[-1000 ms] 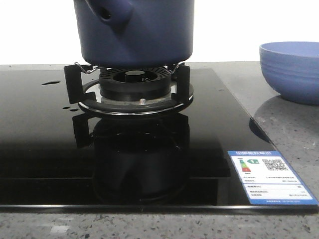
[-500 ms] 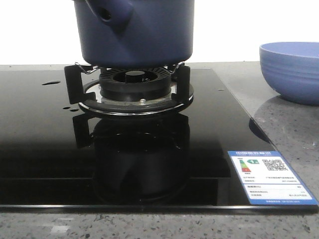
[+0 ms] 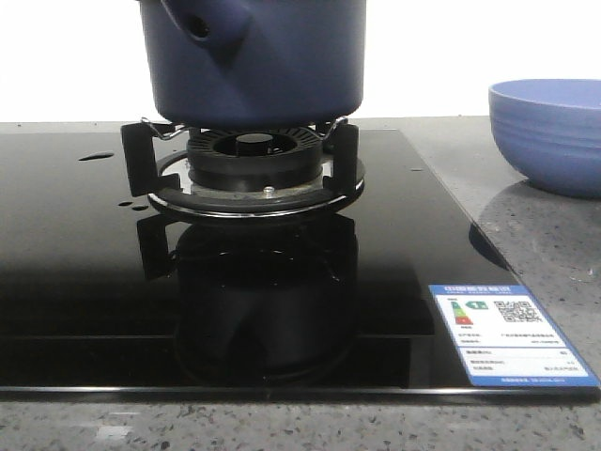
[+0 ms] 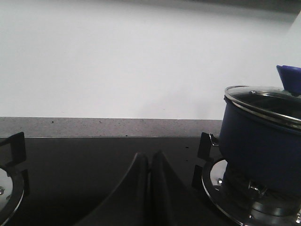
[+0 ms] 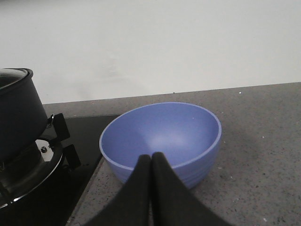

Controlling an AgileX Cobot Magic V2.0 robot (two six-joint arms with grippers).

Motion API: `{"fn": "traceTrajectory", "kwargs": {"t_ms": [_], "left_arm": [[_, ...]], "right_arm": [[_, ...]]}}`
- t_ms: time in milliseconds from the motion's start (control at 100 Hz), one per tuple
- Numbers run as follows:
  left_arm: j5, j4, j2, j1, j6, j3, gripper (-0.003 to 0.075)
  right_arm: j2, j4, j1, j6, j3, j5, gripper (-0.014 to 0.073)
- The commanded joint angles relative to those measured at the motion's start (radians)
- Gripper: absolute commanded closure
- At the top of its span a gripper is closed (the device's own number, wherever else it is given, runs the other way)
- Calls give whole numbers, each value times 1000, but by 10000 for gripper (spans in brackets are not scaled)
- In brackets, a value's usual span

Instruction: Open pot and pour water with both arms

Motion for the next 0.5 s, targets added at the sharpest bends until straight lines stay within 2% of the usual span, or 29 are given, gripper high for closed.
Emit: {"fn": "traceTrajectory", "kwargs": {"t_ms": [0, 340, 380, 410, 430, 490], "left_arm": [[30, -60, 4, -7, 3, -29, 739], [12, -32, 8, -7, -29, -31, 739], [4, 43, 8, -3, -105, -41, 739], [-3, 158, 8, 3, -192, -51, 739], [-10, 211, 8, 6, -270, -60, 739], [-33, 501, 8, 11, -553, -83, 739]], "right_arm": [[0, 12, 1, -11, -27, -39, 657], [0, 12, 1, -11, -27, -39, 657], [0, 12, 1, -11, -27, -39, 657], [0, 12, 1, -11, -27, -39, 657], [0, 12, 1, -11, -27, -41, 657], [0, 12, 1, -11, -27, -41, 657]]}}
